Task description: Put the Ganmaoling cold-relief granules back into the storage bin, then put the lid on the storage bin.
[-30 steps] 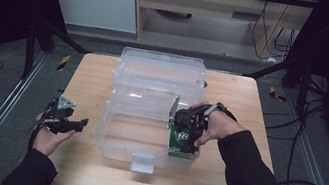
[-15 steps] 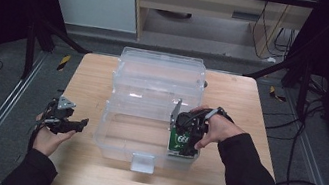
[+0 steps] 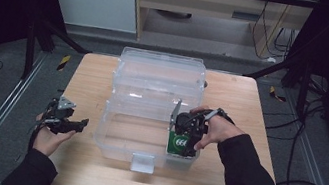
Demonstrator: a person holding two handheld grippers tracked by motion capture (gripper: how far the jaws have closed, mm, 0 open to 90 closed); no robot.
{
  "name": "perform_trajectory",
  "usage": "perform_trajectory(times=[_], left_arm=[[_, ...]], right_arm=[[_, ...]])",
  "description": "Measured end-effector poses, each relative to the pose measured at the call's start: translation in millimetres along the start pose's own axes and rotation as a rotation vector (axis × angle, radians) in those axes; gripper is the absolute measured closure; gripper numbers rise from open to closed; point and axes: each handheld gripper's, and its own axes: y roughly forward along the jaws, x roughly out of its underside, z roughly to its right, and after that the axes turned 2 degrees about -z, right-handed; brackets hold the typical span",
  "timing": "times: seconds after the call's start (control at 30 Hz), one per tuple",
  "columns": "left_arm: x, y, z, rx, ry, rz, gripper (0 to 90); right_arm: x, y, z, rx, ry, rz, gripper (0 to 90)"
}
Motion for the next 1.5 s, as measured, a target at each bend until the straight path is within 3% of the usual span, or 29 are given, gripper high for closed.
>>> perform_trajectory(times=[0.23, 0.33, 0.53, 0.8, 1.0, 1.3, 1.5], left_arm=[[-0.1, -0.1, 0.4, 0.0, 0.0, 0.002, 30.7], [-0.1, -0.8, -0.1, -0.002, -0.002, 0.004, 30.7], [-0.8, -1.3, 0.6, 0.001, 0.0, 0.012, 30.8], [-1.4, -1.9, 0.6, 0.002, -0.001, 0.022, 31.2], [-1.8, -2.8, 1.0, -0.001, -0.001, 0.03, 31.7], [-1.6, -4.6, -1.8, -0.002, -0.018, 0.044, 32.3], [-2.5, -5.6, -1.8, -0.004, -0.022, 0.052, 32.5]], right_arm=[[5.6, -11.9, -1.5, 0.038, 0.023, 0.046, 15.7], [10.2, -22.6, -4.6, 0.083, 0.054, 0.108, 18.4], [18.9, -35.5, -11.9, 0.148, 0.103, 0.155, 21.2], [26.8, -41.9, -25.8, 0.143, 0.142, 0.197, 27.0], [22.2, -44.9, -32.3, 0.133, 0.145, 0.261, 31.1], [8.0, -37.6, -36.6, 0.117, 0.13, 0.274, 35.2], [-0.2, -29.9, -37.4, 0.106, 0.147, 0.277, 36.8]])
